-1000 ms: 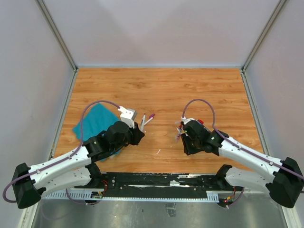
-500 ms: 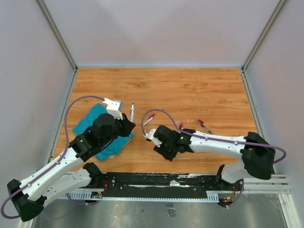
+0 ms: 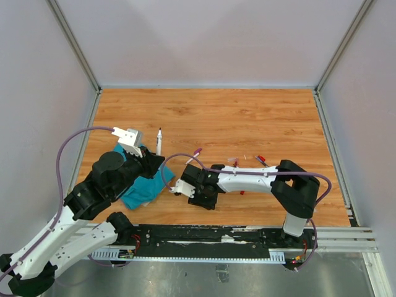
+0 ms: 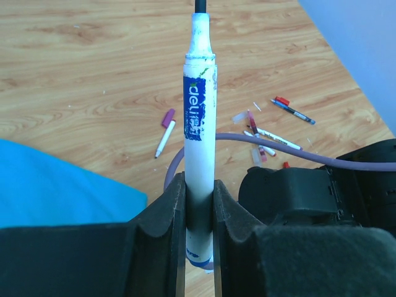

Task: Insert the pens into the pen caps
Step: Place the pen cap at the center of the board.

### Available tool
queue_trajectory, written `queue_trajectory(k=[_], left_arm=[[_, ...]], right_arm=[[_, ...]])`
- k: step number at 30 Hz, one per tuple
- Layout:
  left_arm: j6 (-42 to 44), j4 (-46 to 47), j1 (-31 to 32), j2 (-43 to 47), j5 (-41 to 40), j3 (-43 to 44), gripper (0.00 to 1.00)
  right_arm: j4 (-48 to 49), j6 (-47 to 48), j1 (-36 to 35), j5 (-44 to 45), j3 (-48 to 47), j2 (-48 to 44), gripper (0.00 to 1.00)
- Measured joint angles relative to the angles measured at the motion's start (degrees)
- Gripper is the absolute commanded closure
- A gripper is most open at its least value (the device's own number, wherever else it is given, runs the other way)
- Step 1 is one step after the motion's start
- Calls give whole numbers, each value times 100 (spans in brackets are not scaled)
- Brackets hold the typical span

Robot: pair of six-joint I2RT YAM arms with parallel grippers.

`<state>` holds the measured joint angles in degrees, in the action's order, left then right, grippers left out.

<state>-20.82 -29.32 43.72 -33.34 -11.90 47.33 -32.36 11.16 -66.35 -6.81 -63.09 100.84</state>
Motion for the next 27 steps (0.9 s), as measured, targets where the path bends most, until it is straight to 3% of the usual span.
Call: queue_trajectory(k=[3, 8, 18, 22, 27], left_arm=[[114, -55, 0, 22, -35, 74, 99], [173, -162, 0, 4, -114, 74, 99], [168, -186, 0, 352, -444, 50, 99], [166, -186, 0, 535, -645, 20, 100], [168, -197, 0, 544, -763, -46, 100]], right_arm=[[-103, 140, 0, -35, -107, 125, 74], [-210, 269, 0, -59, -219, 221, 52], [122, 142, 0, 0, 190, -225, 33], [435, -321, 0, 319, 525, -903, 26], [798, -1620, 0, 973, 732, -1526, 25]])
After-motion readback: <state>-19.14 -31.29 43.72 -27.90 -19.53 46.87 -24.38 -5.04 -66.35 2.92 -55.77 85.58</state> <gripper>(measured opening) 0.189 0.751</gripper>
